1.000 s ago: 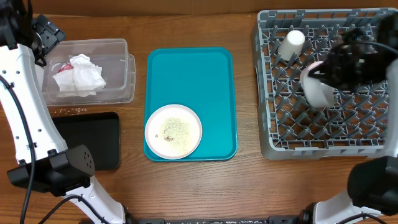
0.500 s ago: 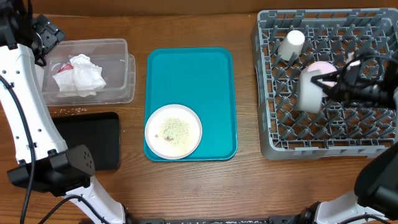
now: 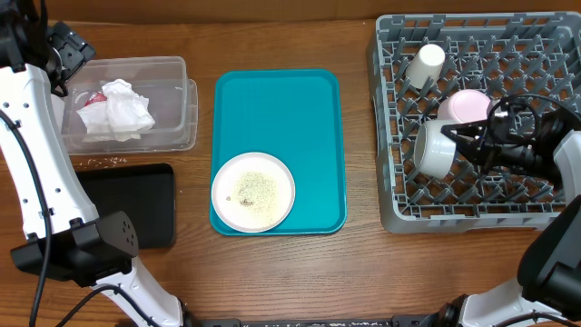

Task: Sort waste into correct bins and load items into the dishwasher
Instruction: 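Lower the gray bowl into the front right of the rack and release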

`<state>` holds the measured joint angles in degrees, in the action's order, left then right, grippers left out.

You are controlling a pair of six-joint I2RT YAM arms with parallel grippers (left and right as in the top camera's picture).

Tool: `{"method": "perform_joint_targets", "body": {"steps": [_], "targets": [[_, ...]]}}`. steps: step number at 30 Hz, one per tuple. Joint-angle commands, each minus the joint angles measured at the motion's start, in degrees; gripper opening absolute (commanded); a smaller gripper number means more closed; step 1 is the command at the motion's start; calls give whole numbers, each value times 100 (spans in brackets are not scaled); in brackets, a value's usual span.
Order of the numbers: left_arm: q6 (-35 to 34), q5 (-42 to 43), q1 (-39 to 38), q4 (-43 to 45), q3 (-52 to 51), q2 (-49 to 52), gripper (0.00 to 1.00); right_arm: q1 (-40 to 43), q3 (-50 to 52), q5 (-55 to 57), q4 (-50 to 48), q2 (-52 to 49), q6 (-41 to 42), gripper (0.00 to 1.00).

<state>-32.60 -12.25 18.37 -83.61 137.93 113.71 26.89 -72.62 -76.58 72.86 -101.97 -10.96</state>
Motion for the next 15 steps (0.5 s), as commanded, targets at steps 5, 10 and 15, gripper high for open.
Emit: {"method": "perform_joint_targets", "body": {"steps": [5, 10, 15], "targets": [[68, -13, -39, 0, -9, 39, 100, 251, 24, 417, -131, -37, 656, 4], [68, -13, -39, 0, -9, 39, 100, 538, 24, 879, -101, -37, 675, 4], [68, -13, -39, 0, -9, 39, 100, 809, -24, 1530, -76, -35, 669, 5]]}}
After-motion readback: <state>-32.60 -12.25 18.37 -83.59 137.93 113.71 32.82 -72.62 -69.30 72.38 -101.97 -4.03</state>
